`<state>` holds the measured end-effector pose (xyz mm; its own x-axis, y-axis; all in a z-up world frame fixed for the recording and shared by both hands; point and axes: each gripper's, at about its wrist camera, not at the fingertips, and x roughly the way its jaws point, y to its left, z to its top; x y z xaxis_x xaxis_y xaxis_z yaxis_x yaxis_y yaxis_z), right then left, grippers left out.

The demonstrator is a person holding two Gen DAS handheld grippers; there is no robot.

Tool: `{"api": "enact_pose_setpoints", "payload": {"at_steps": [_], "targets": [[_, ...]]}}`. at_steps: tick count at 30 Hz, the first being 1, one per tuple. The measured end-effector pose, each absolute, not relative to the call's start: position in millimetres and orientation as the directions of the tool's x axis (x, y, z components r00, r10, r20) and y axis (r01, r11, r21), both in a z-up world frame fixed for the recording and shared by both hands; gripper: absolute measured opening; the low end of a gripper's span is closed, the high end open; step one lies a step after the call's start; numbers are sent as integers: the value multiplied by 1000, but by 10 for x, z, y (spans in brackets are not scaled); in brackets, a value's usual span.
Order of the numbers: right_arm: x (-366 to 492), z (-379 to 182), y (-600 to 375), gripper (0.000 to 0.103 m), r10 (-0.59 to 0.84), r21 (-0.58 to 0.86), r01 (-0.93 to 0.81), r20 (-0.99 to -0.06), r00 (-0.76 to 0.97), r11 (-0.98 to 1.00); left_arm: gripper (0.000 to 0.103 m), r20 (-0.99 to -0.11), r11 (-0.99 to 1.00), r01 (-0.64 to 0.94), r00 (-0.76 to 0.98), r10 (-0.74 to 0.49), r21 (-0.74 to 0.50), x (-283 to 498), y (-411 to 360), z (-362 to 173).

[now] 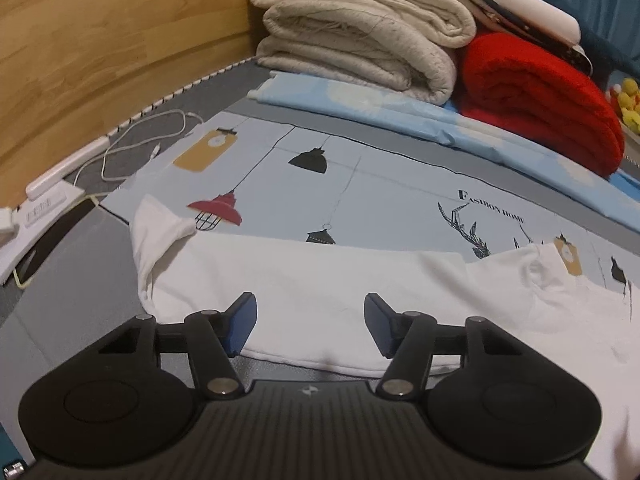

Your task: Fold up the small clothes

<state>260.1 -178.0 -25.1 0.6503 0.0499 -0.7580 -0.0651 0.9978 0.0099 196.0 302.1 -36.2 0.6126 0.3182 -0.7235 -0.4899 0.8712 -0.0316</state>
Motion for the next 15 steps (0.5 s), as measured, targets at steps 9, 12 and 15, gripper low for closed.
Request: {"api": "enact_pose_setpoints", "payload": {"at_steps": [9, 12, 15], "targets": [[2609, -249, -1763, 84, 19, -16, -49, -764, 645, 999, 46, -723, 859, -508, 617, 312, -63, 1934, 3154, -340], [2617, -266, -1758, 72, 15, -14, -40, -769, 639, 999, 32, -726, 849, -522, 615, 307, -83, 1887, 3276, -342], [2639, -281, -1749, 62, 32, 0, -51, -776, 630, 999, 28, -728, 819, -564, 606, 320, -109, 1811, 3512, -356]]}}
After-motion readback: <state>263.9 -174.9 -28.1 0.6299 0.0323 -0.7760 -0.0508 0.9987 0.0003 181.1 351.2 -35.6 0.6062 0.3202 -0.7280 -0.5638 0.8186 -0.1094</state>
